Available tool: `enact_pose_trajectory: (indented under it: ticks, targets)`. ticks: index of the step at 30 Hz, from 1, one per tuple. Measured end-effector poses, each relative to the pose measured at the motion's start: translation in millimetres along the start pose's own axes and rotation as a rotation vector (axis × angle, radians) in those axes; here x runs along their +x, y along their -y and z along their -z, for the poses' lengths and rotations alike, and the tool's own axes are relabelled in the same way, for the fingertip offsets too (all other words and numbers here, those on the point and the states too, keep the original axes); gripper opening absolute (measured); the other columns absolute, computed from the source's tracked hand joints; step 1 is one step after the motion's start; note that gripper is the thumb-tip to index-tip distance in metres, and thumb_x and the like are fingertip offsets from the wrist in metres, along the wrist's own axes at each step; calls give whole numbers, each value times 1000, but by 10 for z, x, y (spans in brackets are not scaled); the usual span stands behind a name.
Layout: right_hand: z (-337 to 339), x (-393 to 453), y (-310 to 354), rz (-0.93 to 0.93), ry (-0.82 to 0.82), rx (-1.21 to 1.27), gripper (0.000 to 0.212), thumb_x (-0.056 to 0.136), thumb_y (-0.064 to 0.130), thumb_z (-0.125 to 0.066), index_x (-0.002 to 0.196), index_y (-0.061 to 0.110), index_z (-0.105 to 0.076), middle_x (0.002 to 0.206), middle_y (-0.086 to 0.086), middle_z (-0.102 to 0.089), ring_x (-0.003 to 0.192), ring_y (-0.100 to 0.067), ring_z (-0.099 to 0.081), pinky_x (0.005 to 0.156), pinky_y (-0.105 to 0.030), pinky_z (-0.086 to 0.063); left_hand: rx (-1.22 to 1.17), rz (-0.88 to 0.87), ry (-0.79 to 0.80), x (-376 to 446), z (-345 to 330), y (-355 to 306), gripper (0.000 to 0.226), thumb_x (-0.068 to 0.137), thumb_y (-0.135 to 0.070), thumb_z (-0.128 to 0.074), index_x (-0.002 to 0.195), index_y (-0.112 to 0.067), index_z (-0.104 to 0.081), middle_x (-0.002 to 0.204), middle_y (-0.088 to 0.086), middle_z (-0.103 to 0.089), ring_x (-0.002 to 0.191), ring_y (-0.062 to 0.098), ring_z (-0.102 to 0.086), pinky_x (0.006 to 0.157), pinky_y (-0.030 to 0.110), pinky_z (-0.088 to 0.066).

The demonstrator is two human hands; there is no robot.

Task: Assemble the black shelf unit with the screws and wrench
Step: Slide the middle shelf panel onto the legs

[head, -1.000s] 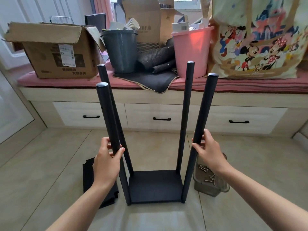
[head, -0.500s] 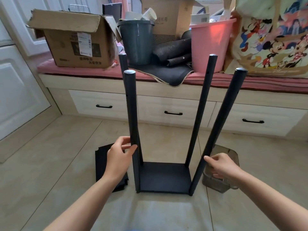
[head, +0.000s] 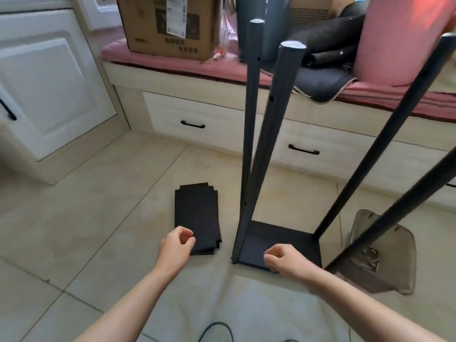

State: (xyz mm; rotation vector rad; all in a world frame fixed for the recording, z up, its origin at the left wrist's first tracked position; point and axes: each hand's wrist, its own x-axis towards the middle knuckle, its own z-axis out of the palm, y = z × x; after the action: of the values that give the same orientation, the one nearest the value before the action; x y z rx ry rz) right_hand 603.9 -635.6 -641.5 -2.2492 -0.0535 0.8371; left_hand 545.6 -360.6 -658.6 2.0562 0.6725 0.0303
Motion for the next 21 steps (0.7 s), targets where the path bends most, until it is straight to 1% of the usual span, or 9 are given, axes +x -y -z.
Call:
enact_pose_trajectory:
  ticks: [3, 5, 7, 9, 11, 12, 14, 17, 21]
  targets:
    - [-316, 170, 163, 17, 99, -22, 21, 87, 28, -50, 75, 11, -48, 75, -1, -48, 69, -15, -42, 66, -28, -34, 29, 81, -3, 184, -10, 278, 6, 93, -13, -63, 98, -18, -64, 95, 2, -68, 97, 25, -64, 86, 34, -50]
    - [-515, 290, 261, 30, 163, -21, 15, 86, 25, -47, 75, 15, -47, 77, -4, -44, 73, -17, -40, 67, -30, -32, 41, 136, -6, 314, -25, 428, 7, 94, -15, -62, 101, -17, -63, 97, 1, -65, 101, 24, -63, 84, 29, -45]
    - [-709, 413, 322, 22, 208, -5, 19, 89, 24, -47, 77, 9, -48, 81, -5, -46, 76, -17, -42, 68, -31, -35, 62, 178, 1, 436, -59, 571, 14, 94, -16, -63, 108, -13, -64, 102, 2, -64, 105, 25, -61, 85, 28, -43]
    - [-883, 525, 354, 3, 219, 9, 24, 93, 25, -46, 86, 3, -54, 85, -10, -52, 79, -21, -52, 75, -35, -49, 94, 208, 10, 530, -97, 672, 23, 95, -18, -63, 116, -10, -63, 111, 5, -65, 109, 26, -60, 87, 27, -41]
    - [-1032, 640, 356, -17, 203, 36, 35, 98, 29, -46, 114, 1, -58, 107, -17, -61, 100, -27, -64, 93, -40, -53, 117, 232, 19, 614, -129, 748, 28, 95, -19, -62, 121, -8, -61, 118, 9, -65, 112, 28, -59, 89, 28, -41]
    - [-1087, 684, 356, -40, 193, 62, 41, 99, 32, -47, 128, 3, -53, 119, -15, -60, 109, -26, -62, 98, -41, -52, 128, 242, 20, 658, -139, 772, 30, 95, -19, -62, 122, -7, -60, 121, 10, -65, 113, 29, -59, 90, 29, -42]
    - [-1178, 769, 352, -86, 182, 113, 50, 100, 35, -47, 142, 8, -40, 130, -8, -53, 115, -22, -58, 98, -36, -52, 142, 260, 24, 748, -160, 809, 34, 95, -20, -62, 125, -5, -59, 126, 11, -64, 117, 30, -58, 93, 30, -42]
    - [-1284, 924, 365, -155, 160, 191, 57, 102, 33, -45, 150, 9, -26, 127, -11, -53, 115, -25, -59, 90, -32, -53, 137, 271, 53, 872, -211, 858, 43, 96, -21, -62, 134, -2, -53, 134, 13, -59, 123, 31, -55, 97, 32, -42]
    - [-1400, 1192, 404, -254, 79, 313, 66, 102, 35, -46, 154, 12, -13, 123, -5, -44, 115, -25, -57, 89, -33, -56, 111, 271, 87, 998, -299, 910, 39, 96, -21, -61, 130, -3, -55, 132, 12, -60, 119, 30, -56, 88, 28, -41]
